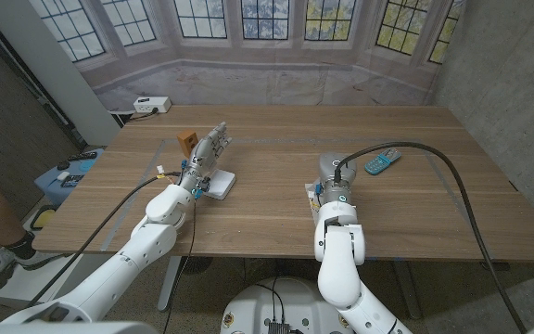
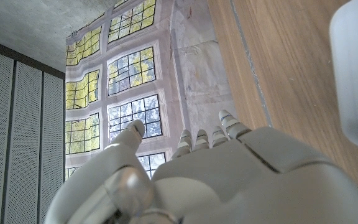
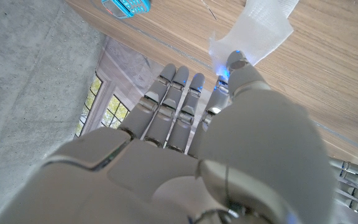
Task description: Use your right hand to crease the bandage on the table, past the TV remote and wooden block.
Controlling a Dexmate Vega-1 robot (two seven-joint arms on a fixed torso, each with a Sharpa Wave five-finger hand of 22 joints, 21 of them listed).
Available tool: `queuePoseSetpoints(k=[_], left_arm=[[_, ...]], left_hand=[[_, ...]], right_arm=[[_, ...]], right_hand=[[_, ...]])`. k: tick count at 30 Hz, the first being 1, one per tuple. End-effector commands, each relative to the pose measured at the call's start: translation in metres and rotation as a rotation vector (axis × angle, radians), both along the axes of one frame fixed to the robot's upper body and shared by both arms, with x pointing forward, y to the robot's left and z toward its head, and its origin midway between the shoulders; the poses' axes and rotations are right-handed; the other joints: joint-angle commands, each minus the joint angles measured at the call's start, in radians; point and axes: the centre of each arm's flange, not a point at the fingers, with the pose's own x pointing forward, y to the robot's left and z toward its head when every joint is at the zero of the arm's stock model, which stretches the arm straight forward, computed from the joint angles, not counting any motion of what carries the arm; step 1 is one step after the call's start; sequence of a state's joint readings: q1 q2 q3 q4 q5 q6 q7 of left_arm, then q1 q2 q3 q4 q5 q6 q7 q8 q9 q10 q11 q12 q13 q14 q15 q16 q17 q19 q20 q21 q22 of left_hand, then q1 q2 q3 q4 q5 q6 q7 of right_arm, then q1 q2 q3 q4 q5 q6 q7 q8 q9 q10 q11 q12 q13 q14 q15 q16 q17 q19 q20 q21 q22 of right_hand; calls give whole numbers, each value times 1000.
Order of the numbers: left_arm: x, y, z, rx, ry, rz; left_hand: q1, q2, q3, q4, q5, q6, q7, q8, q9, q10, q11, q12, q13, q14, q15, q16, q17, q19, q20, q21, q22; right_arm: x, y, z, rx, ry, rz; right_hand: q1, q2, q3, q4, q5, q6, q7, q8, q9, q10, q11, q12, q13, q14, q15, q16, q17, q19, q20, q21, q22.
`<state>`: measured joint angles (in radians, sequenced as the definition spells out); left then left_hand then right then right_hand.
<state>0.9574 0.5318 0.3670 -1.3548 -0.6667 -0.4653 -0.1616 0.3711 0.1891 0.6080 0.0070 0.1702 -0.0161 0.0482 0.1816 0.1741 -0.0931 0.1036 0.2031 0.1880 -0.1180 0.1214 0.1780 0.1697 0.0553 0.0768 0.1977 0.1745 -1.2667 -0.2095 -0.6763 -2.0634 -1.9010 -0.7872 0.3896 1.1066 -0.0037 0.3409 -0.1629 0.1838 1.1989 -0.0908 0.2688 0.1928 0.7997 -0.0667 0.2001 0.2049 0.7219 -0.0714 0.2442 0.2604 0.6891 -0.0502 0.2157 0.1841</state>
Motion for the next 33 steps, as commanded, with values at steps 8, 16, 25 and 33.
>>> queuePoseSetpoints(k=[8,16,25,33], left_arm=[[-6,1,-4,-13,-3,12],[-6,0,-1,-6,-10,10],[-9,-2,0,-4,-15,9],[-8,0,0,-6,-16,6]], left_hand=[[4,-5,-2,-3,5,1,0,2,5,-6,4,3,2,-5,3,2,2,-8,5,0,2],[4,-5,-2,-3,5,1,1,2,5,-6,5,3,2,-5,2,2,2,-8,5,0,2],[5,-5,-3,-3,5,8,-4,4,5,-5,5,3,2,-3,3,3,1,-7,5,1,2],[6,-5,-3,-4,5,10,-3,5,5,-6,5,3,2,-4,4,2,1,-8,6,0,2]], right_arm=[[-8,-8,-9,27,-3,-7],[-11,-9,-16,68,6,-16],[-12,-6,-19,106,4,-14],[-13,-5,-18,127,6,-9]], right_hand=[[1,3,5,4,-1,10,3,0,5,7,-1,4,1,13,-88,4,3,9,4,6,1],[1,4,6,4,0,8,4,-2,5,7,-1,3,1,13,-89,5,3,13,6,8,1],[1,4,8,3,0,6,4,-4,5,6,-1,3,1,14,-88,4,2,17,9,10,1],[3,4,8,2,0,6,4,-5,5,3,-1,1,1,16,-89,7,4,17,10,10,2]])
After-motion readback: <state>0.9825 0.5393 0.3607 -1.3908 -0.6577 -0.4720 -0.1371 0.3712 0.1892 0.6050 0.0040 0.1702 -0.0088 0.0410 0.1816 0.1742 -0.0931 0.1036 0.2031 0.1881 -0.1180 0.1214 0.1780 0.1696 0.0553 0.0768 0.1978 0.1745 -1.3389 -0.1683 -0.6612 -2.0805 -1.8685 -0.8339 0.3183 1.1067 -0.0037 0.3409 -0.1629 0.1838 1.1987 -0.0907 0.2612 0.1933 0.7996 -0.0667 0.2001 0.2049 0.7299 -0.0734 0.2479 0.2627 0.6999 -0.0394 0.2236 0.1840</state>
